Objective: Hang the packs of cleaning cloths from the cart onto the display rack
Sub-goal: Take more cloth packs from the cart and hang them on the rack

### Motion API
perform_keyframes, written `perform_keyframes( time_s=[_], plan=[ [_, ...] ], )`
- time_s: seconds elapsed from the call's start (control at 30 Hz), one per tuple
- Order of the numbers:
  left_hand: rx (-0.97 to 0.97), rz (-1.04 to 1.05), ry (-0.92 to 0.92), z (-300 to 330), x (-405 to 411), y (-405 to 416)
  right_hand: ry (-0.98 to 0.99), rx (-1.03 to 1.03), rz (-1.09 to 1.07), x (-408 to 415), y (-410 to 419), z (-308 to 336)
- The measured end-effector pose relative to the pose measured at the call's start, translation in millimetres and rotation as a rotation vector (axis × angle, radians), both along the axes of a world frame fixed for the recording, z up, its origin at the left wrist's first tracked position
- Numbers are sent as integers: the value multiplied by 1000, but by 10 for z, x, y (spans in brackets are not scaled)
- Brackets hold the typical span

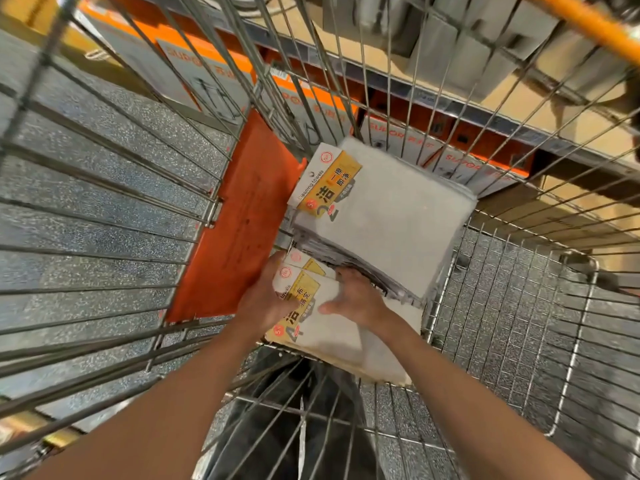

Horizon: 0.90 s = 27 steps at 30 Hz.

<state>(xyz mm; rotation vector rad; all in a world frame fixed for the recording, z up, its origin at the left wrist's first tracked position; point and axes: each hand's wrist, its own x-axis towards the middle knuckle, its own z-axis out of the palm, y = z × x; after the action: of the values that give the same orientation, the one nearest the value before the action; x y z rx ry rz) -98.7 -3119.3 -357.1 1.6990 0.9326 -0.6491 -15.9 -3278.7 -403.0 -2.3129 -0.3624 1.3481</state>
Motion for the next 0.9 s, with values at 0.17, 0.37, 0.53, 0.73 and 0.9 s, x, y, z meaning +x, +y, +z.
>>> perform_keyframes(
  time_s=[0.17, 0.37, 0.53, 0.73, 0.9],
  plan=[
    [18, -22, -38, 38, -21, -80, 111, -4, 64, -56, -68, -39],
    [-113, 136, -68, -294, -152, -60, 314, 26, -63, 28, -64, -42],
    [-219, 209, -29, -94, -105, -44, 341, -27, 54, 120, -48, -75],
    [-231, 175, -71, -105, -101, 12, 416, -37, 79, 158, 14, -100],
    [-208, 66, -113, -92, -131, 27, 477, -56, 131, 147, 43, -138]
  ],
)
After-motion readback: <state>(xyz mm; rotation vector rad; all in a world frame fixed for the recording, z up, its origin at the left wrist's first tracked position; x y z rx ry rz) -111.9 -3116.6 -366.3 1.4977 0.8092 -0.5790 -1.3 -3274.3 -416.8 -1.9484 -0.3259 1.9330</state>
